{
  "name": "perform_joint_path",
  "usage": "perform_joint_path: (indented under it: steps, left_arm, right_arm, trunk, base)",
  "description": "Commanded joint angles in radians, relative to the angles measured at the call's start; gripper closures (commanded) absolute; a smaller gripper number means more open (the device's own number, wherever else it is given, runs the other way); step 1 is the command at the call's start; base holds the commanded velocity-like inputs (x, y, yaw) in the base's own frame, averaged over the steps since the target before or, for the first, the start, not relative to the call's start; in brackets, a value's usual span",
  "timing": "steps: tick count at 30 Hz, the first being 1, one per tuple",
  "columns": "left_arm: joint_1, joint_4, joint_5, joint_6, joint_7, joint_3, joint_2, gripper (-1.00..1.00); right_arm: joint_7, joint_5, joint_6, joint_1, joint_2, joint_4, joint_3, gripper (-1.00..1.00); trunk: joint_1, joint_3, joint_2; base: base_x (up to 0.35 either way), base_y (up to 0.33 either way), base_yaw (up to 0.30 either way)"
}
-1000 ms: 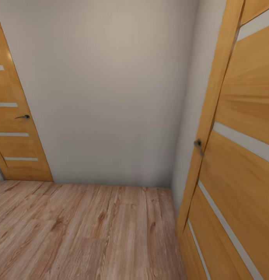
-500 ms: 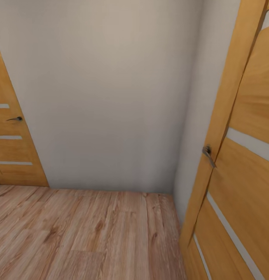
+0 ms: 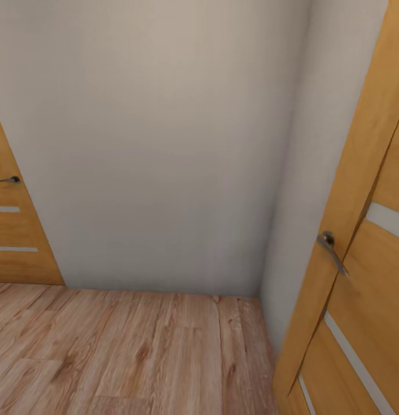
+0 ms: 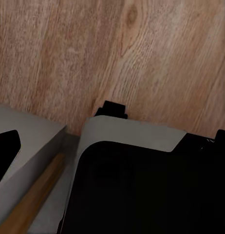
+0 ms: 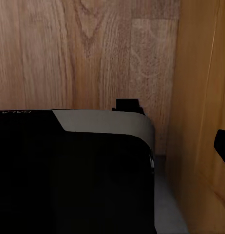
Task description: Move the two storage containers from the living room to the garage. In the garage, place one container on the floor and stack the other container on top of it (either order is fine).
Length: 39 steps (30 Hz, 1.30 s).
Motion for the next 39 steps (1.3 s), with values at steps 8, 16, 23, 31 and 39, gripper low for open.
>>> perform_joint_path:
  steps: [8, 16, 23, 31, 39]
  left_arm:
    - [-0.001, 0.001, 0.008, -0.003, 0.003, -0.007, 0.0, -1.0]
    - [-0.001, 0.001, 0.008, -0.003, 0.003, -0.007, 0.0, -1.0]
    - [-0.001, 0.001, 0.008, -0.003, 0.003, -0.006, 0.001, -1.0]
    - [-0.001, 0.001, 0.008, -0.003, 0.003, -0.007, 0.001, -1.0]
    - [-0.001, 0.001, 0.008, -0.003, 0.003, -0.007, 0.001, -1.0]
  right_arm:
    - [0.005, -0.011, -0.007, -0.001, 0.0, 0.003, 0.008, -1.0]
    - [0.005, -0.01, -0.007, -0.001, 0.002, 0.003, 0.008, -1.0]
    - [0.005, -0.008, -0.006, -0.001, -0.001, 0.002, 0.012, -1.0]
    - [0.005, -0.008, -0.007, -0.001, 0.007, 0.002, 0.014, -1.0]
    - [0.004, -0.009, -0.009, -0.001, 0.0, 0.002, 0.011, -1.0]
  trunk:
    - [0.001, -0.001, -0.001]
    - [0.001, -0.001, -0.001]
    - [0.001, -0.001, -0.001]
    - [0.001, -0.001, -0.001]
    - [0.001, -0.001, -0.001]
  base:
    - [0.321, 0.0, 0.0]
    - [0.321, 0.0, 0.0]
    - [0.321, 0.0, 0.018]
    - [0.321, 0.0, 0.227]
    - [0.321, 0.0, 0.297]
